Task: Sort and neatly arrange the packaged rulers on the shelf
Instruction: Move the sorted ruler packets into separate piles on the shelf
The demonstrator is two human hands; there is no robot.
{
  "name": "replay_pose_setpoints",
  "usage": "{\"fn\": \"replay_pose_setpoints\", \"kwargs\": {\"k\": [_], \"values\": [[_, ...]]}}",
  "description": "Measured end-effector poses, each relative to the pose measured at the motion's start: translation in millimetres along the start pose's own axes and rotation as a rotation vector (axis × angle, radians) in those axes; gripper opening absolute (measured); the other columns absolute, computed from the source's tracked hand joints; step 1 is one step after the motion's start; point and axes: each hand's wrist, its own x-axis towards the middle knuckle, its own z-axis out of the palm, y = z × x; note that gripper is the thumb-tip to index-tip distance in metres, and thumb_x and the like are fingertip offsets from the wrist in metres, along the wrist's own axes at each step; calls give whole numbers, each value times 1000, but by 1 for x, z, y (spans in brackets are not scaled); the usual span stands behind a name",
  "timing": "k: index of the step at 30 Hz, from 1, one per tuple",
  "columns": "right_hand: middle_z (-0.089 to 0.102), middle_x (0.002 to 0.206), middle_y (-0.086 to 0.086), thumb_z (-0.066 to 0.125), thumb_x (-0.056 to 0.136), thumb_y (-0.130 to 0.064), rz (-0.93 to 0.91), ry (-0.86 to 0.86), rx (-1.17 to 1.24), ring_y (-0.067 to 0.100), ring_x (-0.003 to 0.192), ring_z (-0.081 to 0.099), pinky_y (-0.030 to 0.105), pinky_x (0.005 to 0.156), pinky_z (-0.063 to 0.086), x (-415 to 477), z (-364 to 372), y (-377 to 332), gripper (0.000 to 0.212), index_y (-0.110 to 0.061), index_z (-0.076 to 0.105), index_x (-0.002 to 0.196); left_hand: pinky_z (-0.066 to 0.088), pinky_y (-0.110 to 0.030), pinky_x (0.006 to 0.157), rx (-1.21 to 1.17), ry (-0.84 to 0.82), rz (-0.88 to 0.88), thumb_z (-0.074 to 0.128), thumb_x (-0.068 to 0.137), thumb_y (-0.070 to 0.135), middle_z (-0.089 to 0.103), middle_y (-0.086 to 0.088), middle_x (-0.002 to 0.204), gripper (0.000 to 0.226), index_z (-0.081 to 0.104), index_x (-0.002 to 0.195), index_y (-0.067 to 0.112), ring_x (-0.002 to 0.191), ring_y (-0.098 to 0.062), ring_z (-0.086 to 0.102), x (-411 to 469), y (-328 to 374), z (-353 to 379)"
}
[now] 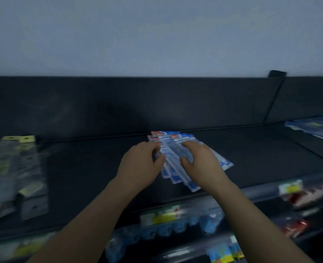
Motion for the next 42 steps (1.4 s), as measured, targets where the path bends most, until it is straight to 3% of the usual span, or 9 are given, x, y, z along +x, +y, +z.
{"fn": "replay_pose_setpoints", "kwargs": {"k": [7,17,30,34,39,42], "values": [[48,142,1,54,94,-26,151,61,-70,16,131,43,38,116,23,-40,-67,148,47,-13,46,138,45,-32,93,-112,-74,104,55,93,34,66,4,112,29,63,116,19,108,-15,59,36,123,95],[46,143,3,51,96,-27,377,88,-98,18,132,41,40,114,27,-56,-130,299,47,-13,43,140,50,-32,92,-209,-256,202,53,95,35,64,7,119,33,60,124,21,106,-10,60,107,254,200],[52,139,6,49,95,-24,662,106,-153,25,124,50,33,102,39,-14,-189,473,42,-15,48,136,51,-31,85,-214,-417,266,52,95,32,65,7,109,25,62,115,21,96,-12,60,246,373,321],[55,136,7,48,95,-21,704,121,-144,26,122,51,33,99,42,-6,-196,524,40,-12,52,134,49,-31,91,-225,-465,261,52,95,31,61,1,121,33,57,125,18,105,-15,58,277,400,364],[55,133,13,44,96,-16,702,105,-135,30,117,52,35,93,43,16,-207,597,35,-7,54,128,39,-33,104,-184,-448,244,50,96,33,44,-4,144,54,35,145,16,127,-21,46,313,428,421],[54,134,14,46,96,-16,657,86,-152,30,118,51,33,92,40,30,-217,649,34,-5,56,126,39,-35,104,-147,-422,258,52,95,32,45,-6,144,51,41,141,16,127,-23,44,336,449,450]]}}
